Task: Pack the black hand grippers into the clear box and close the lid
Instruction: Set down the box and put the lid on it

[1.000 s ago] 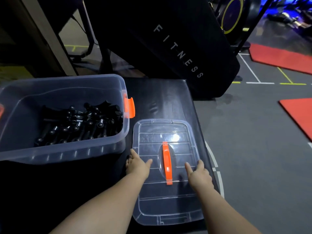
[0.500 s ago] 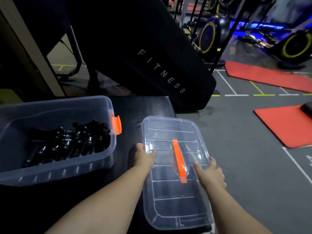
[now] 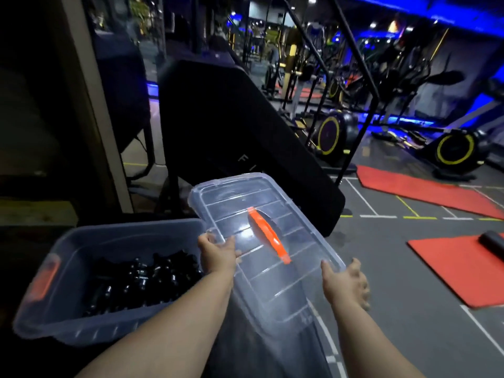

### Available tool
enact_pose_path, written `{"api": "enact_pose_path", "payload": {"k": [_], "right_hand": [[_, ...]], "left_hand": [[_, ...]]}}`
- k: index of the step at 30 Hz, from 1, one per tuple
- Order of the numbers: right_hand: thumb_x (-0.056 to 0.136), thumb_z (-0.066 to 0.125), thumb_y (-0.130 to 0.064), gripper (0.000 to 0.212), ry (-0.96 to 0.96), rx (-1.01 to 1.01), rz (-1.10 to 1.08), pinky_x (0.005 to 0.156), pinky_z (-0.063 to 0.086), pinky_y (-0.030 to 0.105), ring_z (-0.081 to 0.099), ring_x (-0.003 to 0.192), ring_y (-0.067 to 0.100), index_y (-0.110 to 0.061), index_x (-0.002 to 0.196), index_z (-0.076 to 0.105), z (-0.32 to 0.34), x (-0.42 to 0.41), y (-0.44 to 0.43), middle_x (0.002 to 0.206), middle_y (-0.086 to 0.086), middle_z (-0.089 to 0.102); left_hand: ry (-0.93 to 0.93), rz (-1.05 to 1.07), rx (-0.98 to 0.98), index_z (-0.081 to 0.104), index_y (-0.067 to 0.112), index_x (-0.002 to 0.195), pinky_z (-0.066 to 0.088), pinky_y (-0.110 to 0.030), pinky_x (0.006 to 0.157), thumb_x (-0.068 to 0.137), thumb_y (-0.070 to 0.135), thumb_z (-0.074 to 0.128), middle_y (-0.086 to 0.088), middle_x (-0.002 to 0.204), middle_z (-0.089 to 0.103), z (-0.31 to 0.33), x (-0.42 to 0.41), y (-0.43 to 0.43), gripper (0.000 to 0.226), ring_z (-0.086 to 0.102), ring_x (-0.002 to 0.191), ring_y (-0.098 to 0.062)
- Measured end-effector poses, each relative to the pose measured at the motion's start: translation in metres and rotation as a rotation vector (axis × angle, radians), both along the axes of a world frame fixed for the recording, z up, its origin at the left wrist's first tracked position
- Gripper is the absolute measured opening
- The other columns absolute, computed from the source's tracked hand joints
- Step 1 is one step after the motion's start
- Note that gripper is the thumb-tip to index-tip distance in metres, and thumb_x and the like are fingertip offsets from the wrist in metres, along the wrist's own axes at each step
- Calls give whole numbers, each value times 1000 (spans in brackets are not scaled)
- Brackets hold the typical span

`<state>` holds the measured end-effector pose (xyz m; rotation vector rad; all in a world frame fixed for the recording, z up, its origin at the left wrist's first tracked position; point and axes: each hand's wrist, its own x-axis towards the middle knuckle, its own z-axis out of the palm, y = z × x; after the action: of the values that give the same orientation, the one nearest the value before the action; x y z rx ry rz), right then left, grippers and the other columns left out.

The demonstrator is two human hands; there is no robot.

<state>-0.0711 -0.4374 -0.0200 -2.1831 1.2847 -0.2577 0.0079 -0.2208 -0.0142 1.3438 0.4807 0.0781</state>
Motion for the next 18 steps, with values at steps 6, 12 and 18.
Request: {"api": "enact_pose_path", "payload": {"k": [6, 12, 18], "right_hand": [[83, 65, -47, 85, -256, 646, 46, 76, 54, 50, 60, 94, 37, -20, 144, 13, -4, 34, 101, 122, 18, 53], [83, 61, -34, 51, -432, 660, 122, 64, 56, 44, 66, 72, 34, -20, 124, 35, -2, 57, 183, 96, 12, 64], [82, 65, -33, 36, -453, 567, 259, 52, 52, 34, 61, 40, 18, -31, 113, 45, -9, 75, 201, 79, -1, 66]], "left_hand": [[26, 227, 12, 32, 21, 97, 51, -52, 84, 82, 23, 66, -24, 105, 62, 22, 9, 72, 37, 64, 87, -41], [4, 408, -126, 35, 20, 104, 54, -30, 53, 86, 20, 65, -10, 83, 65, 25, 11, 134, 35, 69, 59, -21], [86, 433, -238, 34, 16, 125, 57, -35, 69, 80, 23, 75, -12, 92, 69, 15, 7, 205, 61, 68, 69, -21]]}}
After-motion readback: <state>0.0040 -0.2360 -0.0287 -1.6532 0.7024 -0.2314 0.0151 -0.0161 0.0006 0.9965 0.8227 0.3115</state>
